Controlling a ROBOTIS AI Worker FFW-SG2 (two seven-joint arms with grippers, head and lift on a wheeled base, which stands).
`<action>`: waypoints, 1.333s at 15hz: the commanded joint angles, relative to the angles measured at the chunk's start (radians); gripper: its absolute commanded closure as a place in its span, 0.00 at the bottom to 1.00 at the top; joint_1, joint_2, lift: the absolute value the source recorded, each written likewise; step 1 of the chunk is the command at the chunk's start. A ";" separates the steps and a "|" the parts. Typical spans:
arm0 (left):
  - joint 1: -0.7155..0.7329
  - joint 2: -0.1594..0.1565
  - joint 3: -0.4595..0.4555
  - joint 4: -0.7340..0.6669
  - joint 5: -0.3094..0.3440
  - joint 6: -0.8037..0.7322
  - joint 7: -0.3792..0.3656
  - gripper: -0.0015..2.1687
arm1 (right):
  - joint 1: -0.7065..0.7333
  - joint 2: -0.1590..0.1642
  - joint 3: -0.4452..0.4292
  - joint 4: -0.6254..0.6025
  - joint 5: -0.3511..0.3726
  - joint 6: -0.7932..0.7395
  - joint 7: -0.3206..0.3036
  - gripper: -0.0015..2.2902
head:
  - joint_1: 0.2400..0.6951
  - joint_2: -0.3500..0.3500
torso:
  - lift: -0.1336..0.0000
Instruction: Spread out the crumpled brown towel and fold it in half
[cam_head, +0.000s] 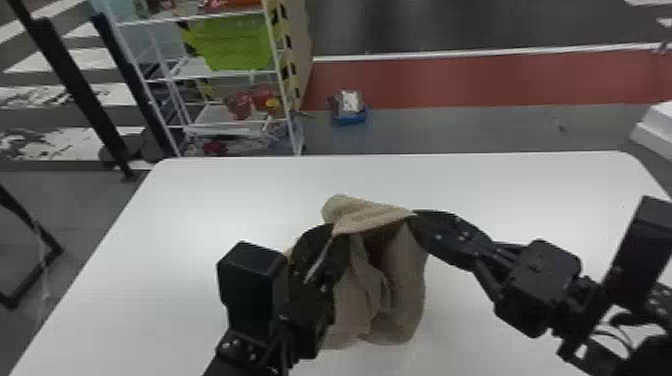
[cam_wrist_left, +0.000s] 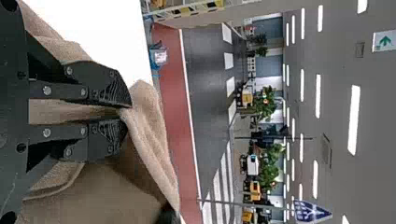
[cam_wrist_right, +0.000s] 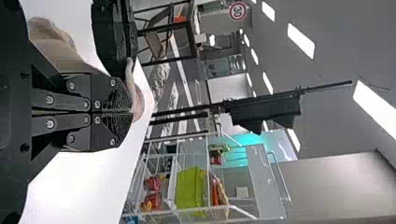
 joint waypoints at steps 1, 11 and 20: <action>-0.011 -0.002 0.003 0.017 0.000 0.009 0.001 0.00 | -0.013 0.005 -0.096 0.026 -0.024 0.008 -0.006 0.71 | 1.00 0.65 | 0.08; -0.003 0.009 -0.011 0.022 -0.004 0.058 -0.001 0.01 | -0.094 -0.002 -0.397 0.464 0.051 0.014 -0.083 0.71 | 1.00 0.21 | 0.08; 0.003 0.043 -0.105 0.027 -0.009 0.230 -0.001 0.01 | -0.109 -0.012 -0.388 0.552 0.016 0.011 -0.031 0.71 | 1.00 0.08 | 0.08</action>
